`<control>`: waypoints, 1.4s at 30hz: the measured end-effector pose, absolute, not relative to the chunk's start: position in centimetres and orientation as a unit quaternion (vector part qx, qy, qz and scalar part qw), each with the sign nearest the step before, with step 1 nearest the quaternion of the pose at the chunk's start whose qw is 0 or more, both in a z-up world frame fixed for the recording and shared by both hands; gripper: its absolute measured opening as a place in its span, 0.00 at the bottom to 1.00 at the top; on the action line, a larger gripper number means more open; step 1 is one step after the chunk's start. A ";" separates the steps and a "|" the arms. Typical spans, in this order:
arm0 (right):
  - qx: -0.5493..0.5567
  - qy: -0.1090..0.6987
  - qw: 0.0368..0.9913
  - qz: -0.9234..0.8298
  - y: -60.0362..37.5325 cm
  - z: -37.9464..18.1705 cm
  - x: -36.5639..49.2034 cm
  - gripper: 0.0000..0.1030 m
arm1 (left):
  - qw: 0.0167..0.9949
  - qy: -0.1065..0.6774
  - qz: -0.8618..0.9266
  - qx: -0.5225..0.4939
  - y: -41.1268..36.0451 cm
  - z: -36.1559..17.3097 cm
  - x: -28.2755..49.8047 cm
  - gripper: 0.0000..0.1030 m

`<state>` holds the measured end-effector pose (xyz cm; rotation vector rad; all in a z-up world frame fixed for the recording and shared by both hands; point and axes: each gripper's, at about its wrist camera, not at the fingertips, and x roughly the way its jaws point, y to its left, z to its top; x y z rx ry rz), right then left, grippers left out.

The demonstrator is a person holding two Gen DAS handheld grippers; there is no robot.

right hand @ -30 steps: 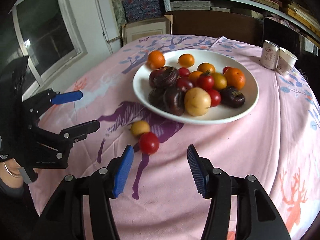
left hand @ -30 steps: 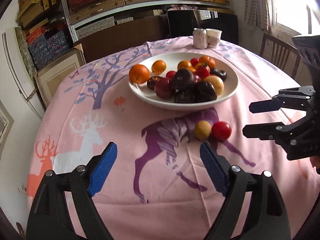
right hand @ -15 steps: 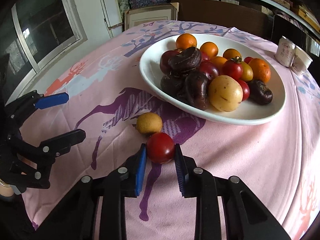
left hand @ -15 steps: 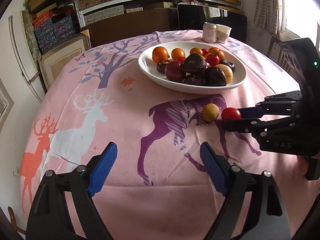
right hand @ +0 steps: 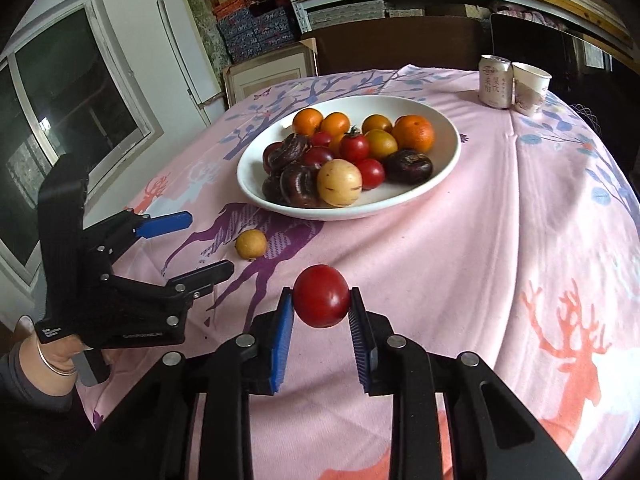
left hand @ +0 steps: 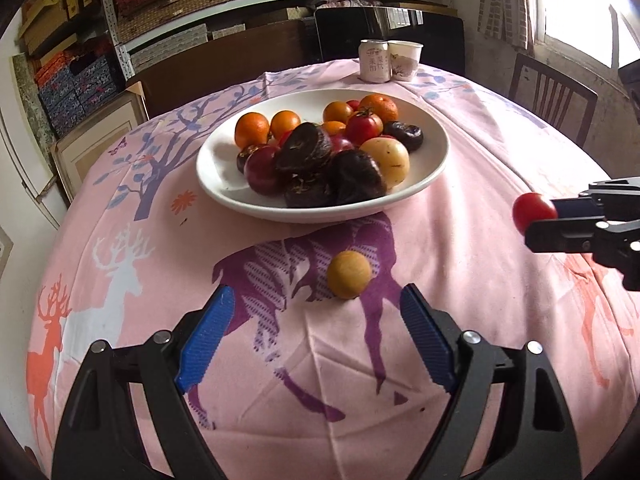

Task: Organize fruits
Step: 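Grasp a small yellow fruit with the left tool while the right tool grasps a red tomato, then place the yellow fruit and red tomato on the white plate, opening both tools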

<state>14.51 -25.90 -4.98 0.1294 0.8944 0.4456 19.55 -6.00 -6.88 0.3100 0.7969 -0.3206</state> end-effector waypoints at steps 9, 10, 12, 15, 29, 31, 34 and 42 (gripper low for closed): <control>0.088 0.430 0.873 0.212 -28.3 -5.3 13.5 0.27 | 0.881 0.413 -0.174 0.152 -7.6 -8.8 21.5 0.26; 0.089 0.429 0.873 0.212 -28.4 -5.3 13.5 0.27 | 0.882 0.410 -0.175 0.153 -7.6 -8.7 21.4 0.26; 0.092 0.428 0.873 0.213 -28.3 -5.3 13.6 0.27 | 0.885 0.402 -0.180 0.147 -7.5 -8.4 21.1 0.26; 0.093 0.425 0.873 0.219 -28.0 -5.2 13.5 0.27 | 0.893 0.386 -0.192 0.128 -6.8 -7.4 20.4 0.26; 0.104 0.381 0.890 0.230 -26.6 0.8 21.6 0.27 | 0.921 0.335 -0.181 0.087 -5.9 -0.7 24.4 0.25; 0.110 0.389 0.886 0.228 -25.9 0.9 24.5 0.27 | 0.923 0.334 -0.173 0.086 -6.3 -0.3 26.2 0.25; 0.122 0.401 0.881 0.221 -24.9 0.2 28.3 0.29 | 0.925 0.339 -0.153 0.079 -6.6 -0.6 29.0 0.26; 0.133 0.387 0.890 0.200 -24.8 -0.5 28.4 0.69 | 0.937 0.327 -0.091 0.085 -5.0 -1.3 28.6 0.92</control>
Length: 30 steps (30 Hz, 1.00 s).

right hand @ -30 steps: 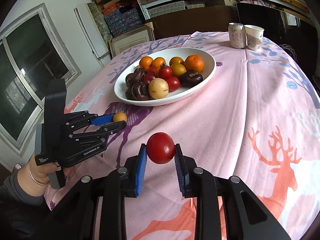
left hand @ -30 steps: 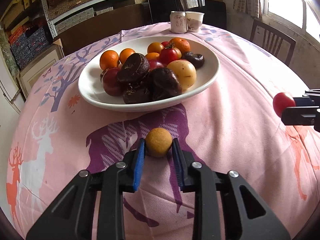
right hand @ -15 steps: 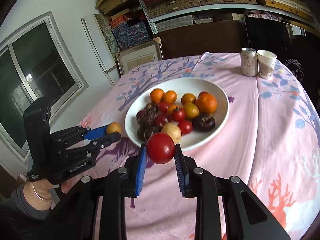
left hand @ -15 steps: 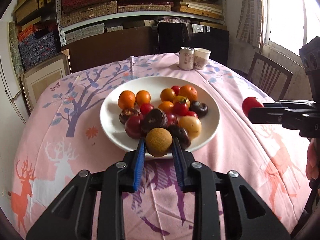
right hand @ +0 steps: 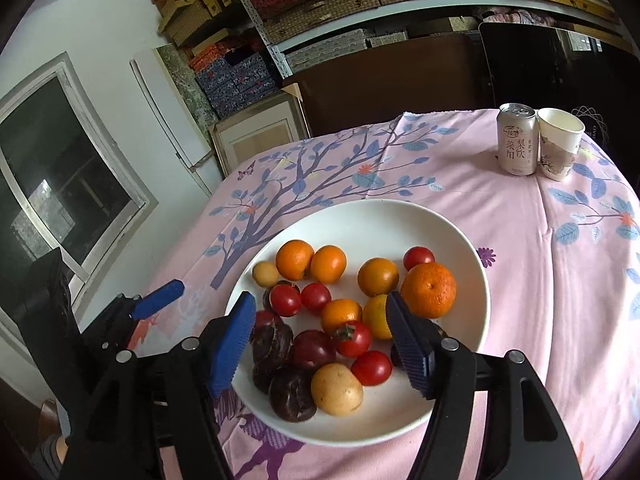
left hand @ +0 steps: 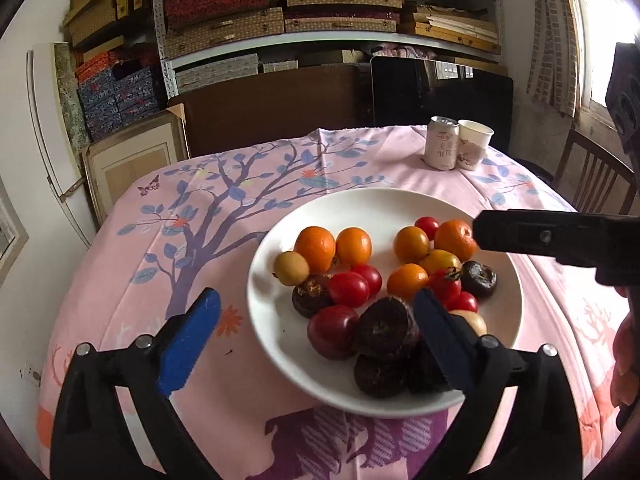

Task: Organize fruits

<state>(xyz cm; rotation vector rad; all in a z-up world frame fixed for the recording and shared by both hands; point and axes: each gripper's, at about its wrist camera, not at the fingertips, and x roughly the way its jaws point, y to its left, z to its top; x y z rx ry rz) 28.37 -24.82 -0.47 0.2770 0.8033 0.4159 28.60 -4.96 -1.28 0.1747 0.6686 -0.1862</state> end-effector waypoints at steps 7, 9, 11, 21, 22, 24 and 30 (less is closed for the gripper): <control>0.105 0.370 0.912 0.143 -26.3 -0.8 18.3 0.97 | 0.916 0.390 -0.071 0.058 -2.9 -2.9 21.6 0.95; 0.115 0.364 0.913 0.141 -27.1 -1.2 15.2 0.97 | 0.916 0.390 -0.057 0.073 -3.0 -3.1 18.8 0.95; 0.127 0.359 0.916 0.126 -27.9 -1.4 12.9 0.97 | 0.918 0.383 -0.048 0.090 -3.2 -3.1 16.1 0.95; 0.094 0.327 0.935 0.099 -28.2 -0.3 5.9 0.97 | 0.935 0.340 -0.066 0.069 -3.1 -0.4 6.5 0.95; 0.096 0.326 0.935 0.101 -28.2 -0.2 5.5 0.97 | 0.936 0.340 -0.065 0.064 -3.0 -0.2 6.0 0.95; 0.094 0.320 0.937 0.100 -28.1 0.3 4.7 0.97 | 0.939 0.335 -0.056 0.061 -2.8 0.2 5.3 0.95; 0.060 0.295 0.950 0.081 -27.7 1.8 2.1 0.97 | 0.947 0.313 -0.038 0.060 -2.3 1.8 3.4 0.95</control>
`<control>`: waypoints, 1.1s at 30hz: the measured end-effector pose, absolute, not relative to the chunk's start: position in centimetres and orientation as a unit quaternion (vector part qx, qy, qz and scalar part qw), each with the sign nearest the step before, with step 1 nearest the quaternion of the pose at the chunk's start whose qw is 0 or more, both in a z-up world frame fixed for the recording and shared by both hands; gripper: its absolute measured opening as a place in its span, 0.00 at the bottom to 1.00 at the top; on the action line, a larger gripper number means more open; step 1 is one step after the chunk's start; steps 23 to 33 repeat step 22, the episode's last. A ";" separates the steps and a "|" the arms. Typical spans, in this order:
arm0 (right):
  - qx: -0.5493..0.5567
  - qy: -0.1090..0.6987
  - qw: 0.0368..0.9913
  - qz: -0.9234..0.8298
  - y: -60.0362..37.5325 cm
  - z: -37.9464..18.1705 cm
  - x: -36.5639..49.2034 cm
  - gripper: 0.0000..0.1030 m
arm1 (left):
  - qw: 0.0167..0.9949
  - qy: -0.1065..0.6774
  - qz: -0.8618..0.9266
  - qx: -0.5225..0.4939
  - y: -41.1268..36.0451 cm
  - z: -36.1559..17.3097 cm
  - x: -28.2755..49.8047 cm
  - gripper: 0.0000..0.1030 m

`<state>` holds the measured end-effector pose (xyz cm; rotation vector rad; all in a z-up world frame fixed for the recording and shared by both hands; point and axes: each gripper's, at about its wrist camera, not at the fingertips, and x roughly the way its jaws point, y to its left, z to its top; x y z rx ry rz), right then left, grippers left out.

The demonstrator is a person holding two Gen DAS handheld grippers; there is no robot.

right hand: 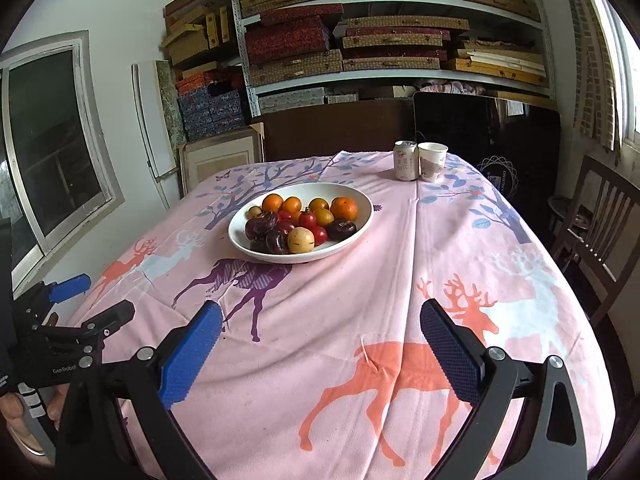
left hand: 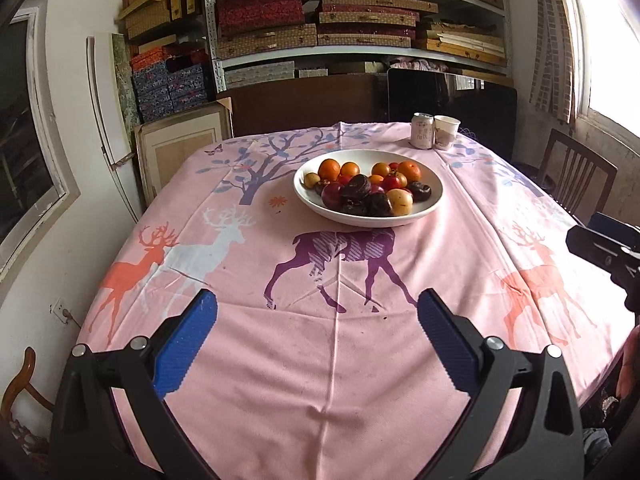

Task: Organize fruits

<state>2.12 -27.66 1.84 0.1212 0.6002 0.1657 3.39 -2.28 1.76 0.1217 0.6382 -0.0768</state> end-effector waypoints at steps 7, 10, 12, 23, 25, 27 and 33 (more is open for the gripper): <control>0.048 0.287 0.953 0.081 -27.6 2.2 0.5 0.97 | 0.948 0.310 -0.036 0.061 -2.5 2.5 2.5 0.95; 0.058 0.285 0.953 0.080 -28.1 2.2 0.1 0.97 | 0.954 0.295 -0.023 0.057 -2.4 2.8 2.0 0.95; 0.062 0.286 0.953 0.079 -28.4 2.0 -0.1 0.97 | 0.952 0.299 -0.028 0.055 -2.4 2.9 1.9 0.95; 0.062 0.292 0.951 0.077 -28.8 1.8 -0.5 0.97 | 0.953 0.295 -0.002 0.063 -2.2 2.9 1.8 0.95; 0.062 0.292 0.951 0.077 -28.8 1.8 -0.5 0.97 | 0.953 0.295 -0.002 0.063 -2.2 2.9 1.8 0.95; 0.062 0.292 0.951 0.077 -28.8 1.8 -0.5 0.97 | 0.953 0.295 -0.002 0.063 -2.2 2.9 1.8 0.95; 0.062 0.292 0.951 0.077 -28.8 1.8 -0.5 0.97 | 0.953 0.295 -0.002 0.063 -2.2 2.9 1.8 0.95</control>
